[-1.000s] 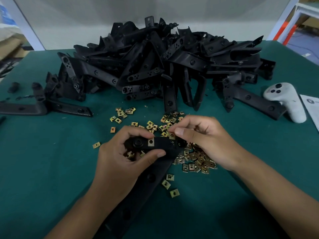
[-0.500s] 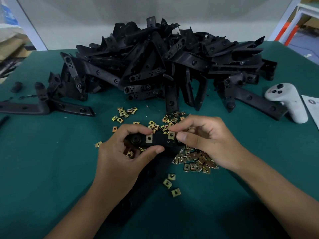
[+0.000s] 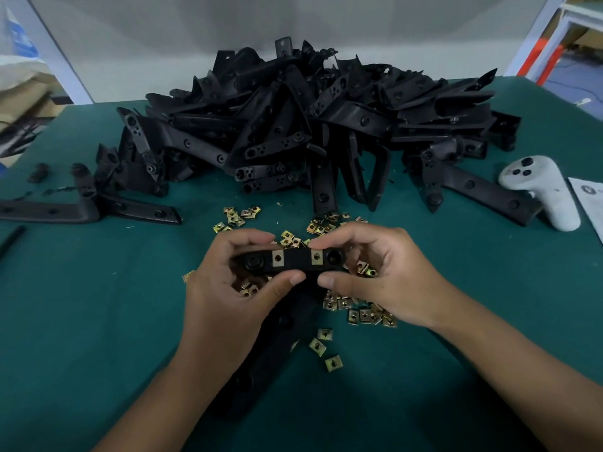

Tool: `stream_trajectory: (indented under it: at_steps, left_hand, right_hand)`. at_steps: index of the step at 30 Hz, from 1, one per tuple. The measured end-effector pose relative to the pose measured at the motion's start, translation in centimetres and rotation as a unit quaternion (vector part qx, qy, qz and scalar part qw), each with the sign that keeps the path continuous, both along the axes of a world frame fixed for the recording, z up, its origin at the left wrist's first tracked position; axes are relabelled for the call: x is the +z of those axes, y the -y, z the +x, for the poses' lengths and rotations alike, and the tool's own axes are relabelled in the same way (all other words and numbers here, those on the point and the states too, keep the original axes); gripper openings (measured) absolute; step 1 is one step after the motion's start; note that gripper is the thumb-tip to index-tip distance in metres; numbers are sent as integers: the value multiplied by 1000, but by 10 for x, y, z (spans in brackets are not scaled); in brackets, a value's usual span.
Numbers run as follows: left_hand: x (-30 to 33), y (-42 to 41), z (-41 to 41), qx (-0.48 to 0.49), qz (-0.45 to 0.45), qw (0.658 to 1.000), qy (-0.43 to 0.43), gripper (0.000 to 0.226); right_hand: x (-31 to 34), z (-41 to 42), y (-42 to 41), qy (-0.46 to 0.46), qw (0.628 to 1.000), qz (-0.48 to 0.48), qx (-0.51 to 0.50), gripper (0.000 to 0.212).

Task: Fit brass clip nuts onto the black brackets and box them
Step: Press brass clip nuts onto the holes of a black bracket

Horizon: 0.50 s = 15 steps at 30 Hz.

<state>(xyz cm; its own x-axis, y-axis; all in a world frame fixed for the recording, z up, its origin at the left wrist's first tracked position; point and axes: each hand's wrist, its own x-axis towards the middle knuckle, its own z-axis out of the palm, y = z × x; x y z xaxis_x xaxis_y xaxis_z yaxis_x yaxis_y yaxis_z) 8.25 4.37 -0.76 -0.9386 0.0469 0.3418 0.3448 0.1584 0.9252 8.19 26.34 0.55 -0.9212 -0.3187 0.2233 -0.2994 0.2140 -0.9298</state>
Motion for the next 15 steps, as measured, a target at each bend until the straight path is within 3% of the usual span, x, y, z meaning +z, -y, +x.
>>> stream_trajectory:
  at_steps: [9, 15]
  left_hand:
    - [1, 2, -4, -44, 5, 998, 43, 29]
    - [10, 1, -6, -57, -36, 997, -24, 26]
  right_hand:
    - [0, -8, -8, -7, 1000, 7, -30, 28]
    - [26, -4, -17, -46, 996, 54, -48, 26]
